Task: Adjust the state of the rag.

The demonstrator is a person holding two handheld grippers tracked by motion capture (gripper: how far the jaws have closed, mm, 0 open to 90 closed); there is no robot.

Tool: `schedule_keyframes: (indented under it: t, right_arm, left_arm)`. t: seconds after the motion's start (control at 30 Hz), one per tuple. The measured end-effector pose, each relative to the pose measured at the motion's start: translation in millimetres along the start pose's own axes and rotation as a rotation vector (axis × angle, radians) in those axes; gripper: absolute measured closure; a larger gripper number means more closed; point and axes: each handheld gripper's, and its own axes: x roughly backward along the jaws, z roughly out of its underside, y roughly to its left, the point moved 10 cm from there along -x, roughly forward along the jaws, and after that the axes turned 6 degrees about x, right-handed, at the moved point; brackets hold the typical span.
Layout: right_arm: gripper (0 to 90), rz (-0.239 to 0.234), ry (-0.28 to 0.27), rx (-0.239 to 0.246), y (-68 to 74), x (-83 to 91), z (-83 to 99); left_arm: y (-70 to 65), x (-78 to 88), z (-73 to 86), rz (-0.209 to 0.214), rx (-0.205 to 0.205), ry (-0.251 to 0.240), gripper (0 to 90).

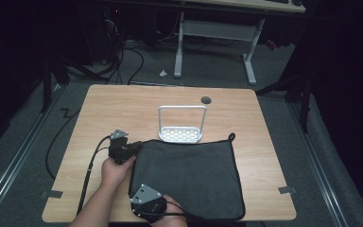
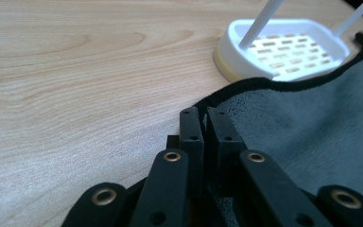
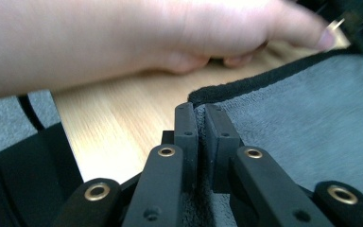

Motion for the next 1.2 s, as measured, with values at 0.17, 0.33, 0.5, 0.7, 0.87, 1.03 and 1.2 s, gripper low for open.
schedule_keyframes:
  t: [0.17, 0.33, 0.5, 0.7, 0.87, 1.03, 1.2]
  right_arm:
    - [85.6, 0.015, -0.053, 0.018, -2.3, 13.8, -17.5]
    - [85.5, 0.009, -0.081, 0.041, 3.1, 14.1, -30.6]
    - [85.5, -0.018, -0.111, 0.058, 14.9, 5.0, -49.2]
    - [85.5, -0.051, -0.155, 0.093, 32.7, -6.3, -75.9]
    - [85.4, -0.044, -0.169, 0.105, 30.8, -1.6, -84.2]
    - [85.4, 0.006, -0.175, 0.101, 16.5, 19.7, -77.9]
    - [85.4, 0.064, -0.164, 0.090, -5.3, 46.8, -53.7]
  left_arm:
    - [0.6, 7.4, -1.8, 0.028, 0.055, -0.034, 85.8]
    - [10.5, 23.7, -3.9, 0.023, 0.092, -0.071, 85.7]
    - [32.4, 50.4, -6.5, -0.012, 0.107, -0.095, 85.7]
    - [51.2, 82.9, -15.3, -0.048, 0.106, -0.123, 85.8]
    - [45.7, 86.2, -22.8, -0.060, 0.088, -0.134, 85.7]
    - [16.0, 70.6, -31.3, -0.024, 0.067, -0.145, 85.7]
    - [-18.8, 44.6, -37.6, -0.043, 0.037, -0.133, 85.5]
